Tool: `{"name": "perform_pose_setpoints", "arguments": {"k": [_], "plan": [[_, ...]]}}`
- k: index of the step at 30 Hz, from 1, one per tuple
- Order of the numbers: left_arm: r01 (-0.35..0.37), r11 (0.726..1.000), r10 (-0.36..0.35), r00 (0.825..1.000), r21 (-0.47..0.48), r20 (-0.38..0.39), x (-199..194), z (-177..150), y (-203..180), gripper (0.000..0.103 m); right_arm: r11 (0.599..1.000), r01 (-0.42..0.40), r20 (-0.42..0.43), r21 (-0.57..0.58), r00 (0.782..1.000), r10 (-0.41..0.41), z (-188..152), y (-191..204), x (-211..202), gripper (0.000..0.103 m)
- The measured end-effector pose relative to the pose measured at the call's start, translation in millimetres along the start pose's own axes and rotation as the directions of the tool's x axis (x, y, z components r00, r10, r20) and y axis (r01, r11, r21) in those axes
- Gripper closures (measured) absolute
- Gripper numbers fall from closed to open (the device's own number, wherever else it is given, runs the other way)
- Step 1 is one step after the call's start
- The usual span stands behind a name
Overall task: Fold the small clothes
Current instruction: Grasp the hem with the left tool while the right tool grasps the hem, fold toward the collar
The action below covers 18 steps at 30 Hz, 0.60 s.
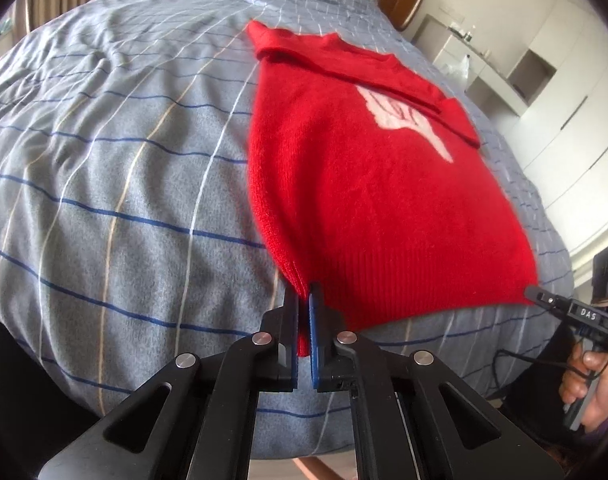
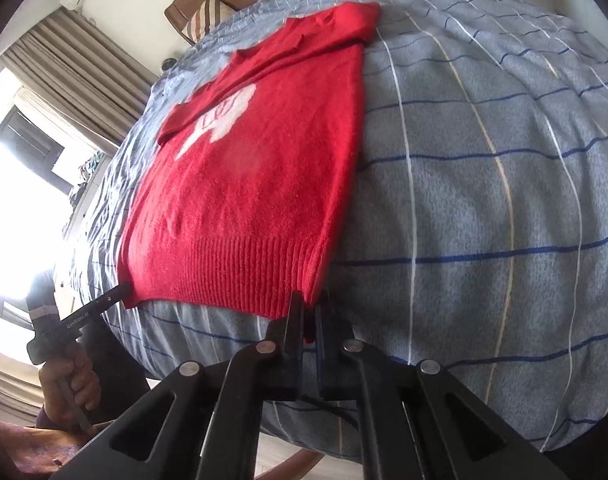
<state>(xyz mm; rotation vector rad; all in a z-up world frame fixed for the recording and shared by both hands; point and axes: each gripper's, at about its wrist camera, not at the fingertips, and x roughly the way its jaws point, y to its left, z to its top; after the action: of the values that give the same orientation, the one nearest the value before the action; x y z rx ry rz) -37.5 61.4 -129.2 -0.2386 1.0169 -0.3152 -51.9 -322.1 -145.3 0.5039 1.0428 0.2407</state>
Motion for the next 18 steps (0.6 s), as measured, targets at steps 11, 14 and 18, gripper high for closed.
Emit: {"name": "perform_pose_setpoints", "arguments": {"k": [11, 14, 18], "plan": [[0.129, 0.991, -0.12, 0.971, -0.033, 0.205, -10, 146, -7, 0.101, 0.992, 0.0, 0.294, -0.126, 0.955, 0.038, 131, 29, -22, 0.099], [0.101, 0.994, -0.091, 0.974, -0.036, 0.206, 26, 205, -11, 0.101, 0.986, 0.032, 0.339, -0.161, 0.941, 0.025, 189, 35, -2, 0.099], [0.025, 0.998, -0.013, 0.983, -0.065, 0.185, 84, 275, -10, 0.101, 0.983, 0.05, 0.333, -0.176, 0.943, 0.012, 264, 32, 49, 0.099]]}}
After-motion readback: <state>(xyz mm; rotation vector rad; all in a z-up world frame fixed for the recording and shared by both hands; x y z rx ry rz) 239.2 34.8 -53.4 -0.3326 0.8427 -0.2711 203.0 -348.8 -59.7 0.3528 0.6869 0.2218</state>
